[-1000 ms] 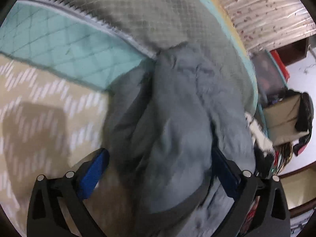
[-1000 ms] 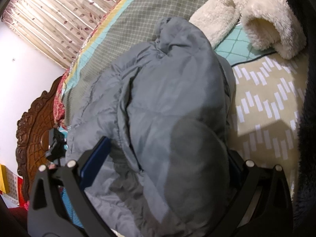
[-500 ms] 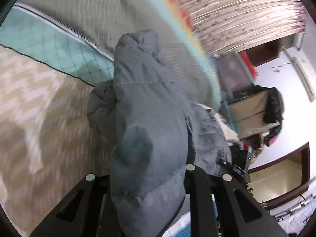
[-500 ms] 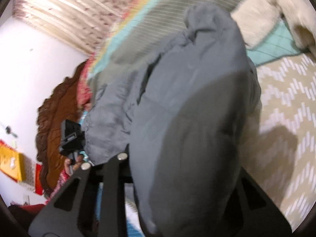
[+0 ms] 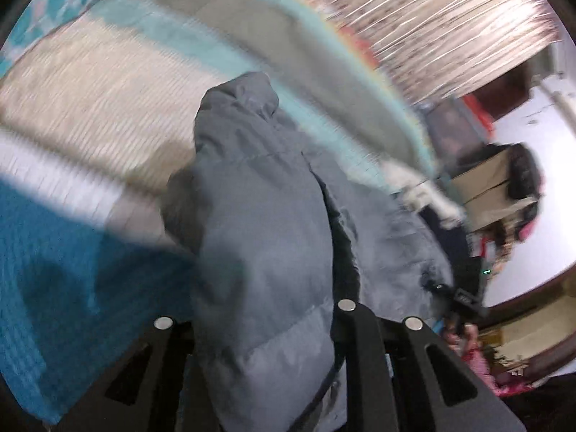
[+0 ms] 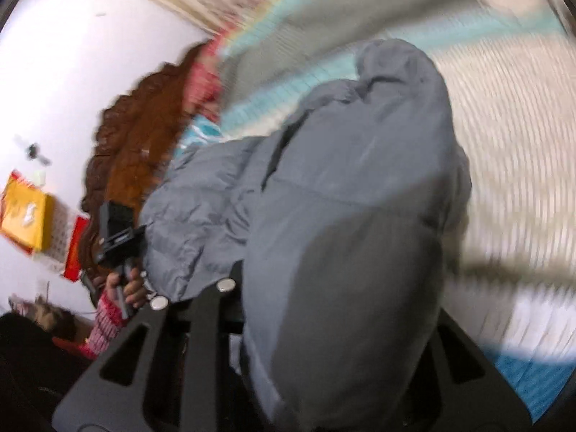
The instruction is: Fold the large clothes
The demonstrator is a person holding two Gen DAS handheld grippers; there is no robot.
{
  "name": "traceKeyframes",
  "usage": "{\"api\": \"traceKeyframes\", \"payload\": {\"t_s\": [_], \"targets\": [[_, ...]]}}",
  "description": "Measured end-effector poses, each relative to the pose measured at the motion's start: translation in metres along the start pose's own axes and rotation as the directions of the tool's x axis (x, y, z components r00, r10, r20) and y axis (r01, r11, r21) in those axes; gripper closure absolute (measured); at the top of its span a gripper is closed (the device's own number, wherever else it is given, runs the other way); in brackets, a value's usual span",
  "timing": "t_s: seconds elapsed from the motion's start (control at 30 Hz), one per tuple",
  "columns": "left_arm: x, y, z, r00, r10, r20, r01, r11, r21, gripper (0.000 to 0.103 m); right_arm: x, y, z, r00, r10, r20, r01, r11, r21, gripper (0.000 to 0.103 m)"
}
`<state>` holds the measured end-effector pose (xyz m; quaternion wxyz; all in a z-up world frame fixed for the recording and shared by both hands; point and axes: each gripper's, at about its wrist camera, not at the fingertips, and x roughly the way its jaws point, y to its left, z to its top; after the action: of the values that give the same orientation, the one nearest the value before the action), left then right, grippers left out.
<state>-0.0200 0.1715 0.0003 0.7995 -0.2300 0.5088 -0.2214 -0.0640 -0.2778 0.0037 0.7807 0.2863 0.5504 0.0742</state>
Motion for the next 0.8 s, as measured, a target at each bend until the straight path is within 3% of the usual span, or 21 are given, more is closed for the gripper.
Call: {"api": "traceKeyframes", "payload": {"t_s": [0.03, 0.07, 0.1, 0.13, 0.2, 0.3, 0.4, 0.5, 0.53, 0.57, 0.6, 0.7, 0.8], "targets": [[0.008, 0.008, -0.005, 0.999, 0.033, -0.009, -0.033, 0.999, -0.009, 0.058, 0.009, -0.010, -0.012, 0.999, -0.049, -0.019, 0.050, 0.998, 0.030, 0.077], [0.013, 0.015, -0.011, 0.999, 0.050, -0.015, -0.051, 0.998, -0.023, 0.052, 0.013, -0.016, -0.019, 0.998, -0.061, -0.028, 0.063, 0.997, 0.050, 0.068], [0.020, 0.023, -0.015, 0.998, 0.063, -0.020, -0.064, 0.997, -0.044, 0.043, 0.016, -0.026, -0.027, 0.997, -0.070, -0.039, 0.073, 0.993, 0.096, 0.053], [0.024, 0.030, -0.015, 0.997, 0.076, -0.025, -0.077, 0.995, -0.066, 0.039, 0.017, -0.033, -0.031, 0.996, -0.084, -0.041, 0.089, 0.987, 0.133, 0.046], [0.025, 0.042, -0.012, 0.996, 0.087, -0.034, -0.090, 0.990, -0.108, 0.027, 0.013, -0.039, -0.029, 0.992, -0.121, -0.032, 0.125, 0.977, 0.172, 0.015], [0.035, 0.050, 0.002, 0.991, 0.123, -0.050, -0.128, 0.986, -0.103, 0.015, -0.007, -0.037, -0.021, 0.986, -0.161, 0.041, 0.152, 0.972, 0.177, 0.005], [0.052, 0.053, 0.006, 0.991, 0.100, -0.085, -0.111, 0.985, -0.132, 0.010, -0.011, -0.033, -0.005, 0.984, -0.168, 0.051, 0.159, 0.978, 0.138, 0.005], [0.058, 0.057, 0.004, 0.997, 0.049, -0.062, -0.059, 0.983, -0.173, 0.012, 0.021, -0.041, 0.005, 0.988, -0.139, -0.069, 0.149, 0.973, 0.178, 0.005], [0.059, 0.058, 0.002, 0.998, 0.027, -0.048, -0.034, 0.985, -0.167, 0.017, 0.037, -0.042, 0.005, 0.988, -0.097, -0.121, 0.121, 0.971, 0.208, 0.006], [0.055, 0.058, 0.000, 0.999, -0.023, -0.028, 0.018, 0.986, -0.164, 0.034, 0.045, -0.039, 0.006, 0.988, -0.063, -0.143, 0.094, 0.971, 0.222, 0.013], [0.051, 0.059, -0.002, 0.999, -0.048, -0.017, 0.045, 0.985, -0.168, 0.047, 0.056, -0.030, 0.008, 0.986, -0.029, -0.162, 0.063, 0.976, 0.209, 0.031], [0.021, 0.061, 0.001, 0.987, -0.152, 0.045, 0.158, 0.973, -0.168, 0.060, 0.075, 0.018, 0.028, 0.981, 0.046, -0.191, -0.027, 0.994, 0.103, 0.057], [-0.029, 0.059, 0.021, 0.967, -0.188, 0.172, 0.211, 0.970, -0.121, 0.061, 0.093, 0.089, 0.061, 0.979, 0.067, -0.194, -0.080, 0.995, -0.063, 0.065]]}}
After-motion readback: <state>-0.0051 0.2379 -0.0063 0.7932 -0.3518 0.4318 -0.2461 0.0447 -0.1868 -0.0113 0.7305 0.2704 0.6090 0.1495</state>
